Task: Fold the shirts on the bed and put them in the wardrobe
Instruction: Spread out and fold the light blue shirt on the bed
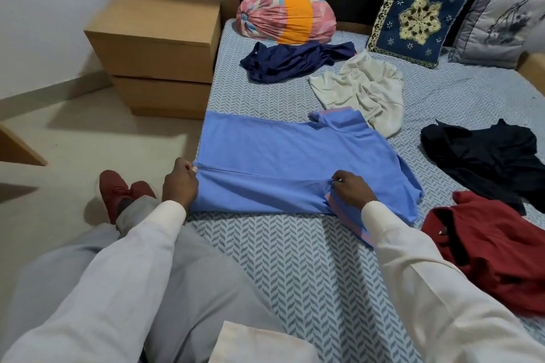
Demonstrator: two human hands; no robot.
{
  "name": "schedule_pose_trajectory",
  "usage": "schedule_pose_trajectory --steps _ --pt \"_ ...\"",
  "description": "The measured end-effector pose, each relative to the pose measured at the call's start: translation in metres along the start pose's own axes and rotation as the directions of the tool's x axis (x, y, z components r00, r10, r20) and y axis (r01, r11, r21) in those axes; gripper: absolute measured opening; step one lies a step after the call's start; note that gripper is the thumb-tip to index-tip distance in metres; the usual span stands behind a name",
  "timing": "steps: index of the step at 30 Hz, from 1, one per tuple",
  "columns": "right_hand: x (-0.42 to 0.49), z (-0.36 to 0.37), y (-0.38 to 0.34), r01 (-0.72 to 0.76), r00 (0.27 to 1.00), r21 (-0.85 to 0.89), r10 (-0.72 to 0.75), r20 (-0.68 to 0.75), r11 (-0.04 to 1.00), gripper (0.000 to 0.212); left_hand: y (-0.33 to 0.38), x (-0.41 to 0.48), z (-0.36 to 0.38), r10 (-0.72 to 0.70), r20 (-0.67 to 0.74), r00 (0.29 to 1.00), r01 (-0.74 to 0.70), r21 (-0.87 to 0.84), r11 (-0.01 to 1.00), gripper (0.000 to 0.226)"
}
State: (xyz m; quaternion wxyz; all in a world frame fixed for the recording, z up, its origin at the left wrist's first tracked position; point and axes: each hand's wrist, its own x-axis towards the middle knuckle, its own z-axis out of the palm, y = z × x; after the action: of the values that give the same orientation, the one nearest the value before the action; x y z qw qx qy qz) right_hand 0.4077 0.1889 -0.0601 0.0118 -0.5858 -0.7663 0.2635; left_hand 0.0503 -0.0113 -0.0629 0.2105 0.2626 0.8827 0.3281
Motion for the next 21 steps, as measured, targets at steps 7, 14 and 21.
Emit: schedule_pose_trajectory --steps 7,14,21 --pt "0.014 0.007 0.001 -0.012 0.996 -0.003 0.012 -0.088 1.0 0.017 -0.004 0.007 0.011 0.008 0.018 1.0 -0.01 0.116 0.993 0.015" --pt "-0.013 0.005 0.009 0.088 0.964 0.029 -0.078 -0.254 0.996 0.038 0.012 -0.007 0.03 0.334 -0.047 0.941 -0.3 0.341 0.891 0.038" --pt "-0.077 0.027 0.05 0.107 0.987 -0.576 -0.158 -0.038 0.81 0.046 0.061 -0.068 0.084 0.438 0.651 0.62 -0.763 0.369 0.531 0.054"
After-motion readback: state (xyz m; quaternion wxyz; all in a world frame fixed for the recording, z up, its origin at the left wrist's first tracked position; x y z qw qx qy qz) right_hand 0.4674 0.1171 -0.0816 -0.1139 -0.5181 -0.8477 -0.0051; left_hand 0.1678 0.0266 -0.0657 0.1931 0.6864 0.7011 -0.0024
